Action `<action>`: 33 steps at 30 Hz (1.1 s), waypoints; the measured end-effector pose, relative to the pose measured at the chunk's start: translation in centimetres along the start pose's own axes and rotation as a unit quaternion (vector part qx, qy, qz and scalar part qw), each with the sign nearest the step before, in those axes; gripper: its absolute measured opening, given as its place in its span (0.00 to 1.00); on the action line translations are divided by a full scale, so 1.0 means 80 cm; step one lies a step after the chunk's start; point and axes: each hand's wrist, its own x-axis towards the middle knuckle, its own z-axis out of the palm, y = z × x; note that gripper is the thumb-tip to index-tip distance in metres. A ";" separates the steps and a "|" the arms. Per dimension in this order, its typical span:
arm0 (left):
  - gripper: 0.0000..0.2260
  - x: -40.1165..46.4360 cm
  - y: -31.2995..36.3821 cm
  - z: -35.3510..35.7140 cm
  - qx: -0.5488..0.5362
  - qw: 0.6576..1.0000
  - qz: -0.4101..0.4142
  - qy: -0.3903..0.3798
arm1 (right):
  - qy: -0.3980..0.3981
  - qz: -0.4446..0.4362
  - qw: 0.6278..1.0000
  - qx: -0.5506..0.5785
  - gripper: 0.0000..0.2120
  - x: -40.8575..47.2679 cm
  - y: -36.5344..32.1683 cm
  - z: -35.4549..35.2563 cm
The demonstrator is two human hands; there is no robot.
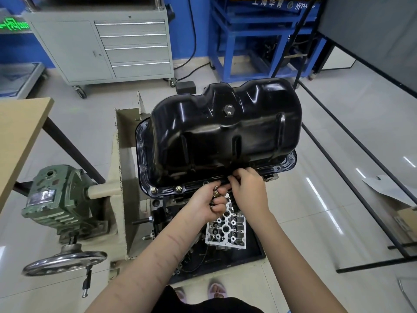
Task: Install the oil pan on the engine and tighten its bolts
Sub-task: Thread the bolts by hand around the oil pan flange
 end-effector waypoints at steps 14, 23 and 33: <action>0.13 0.000 0.001 0.001 0.003 1.000 -0.002 0.005 | -0.002 0.005 1.000 -0.024 0.14 0.003 0.003 0.004; 0.13 0.000 0.000 0.000 0.006 1.000 0.002 -0.001 | 0.011 0.001 0.999 0.032 0.09 -0.001 0.002 0.003; 0.13 0.000 0.000 -0.001 0.002 1.000 -0.002 0.002 | 0.004 -0.005 1.000 -0.011 0.11 -0.002 0.001 0.002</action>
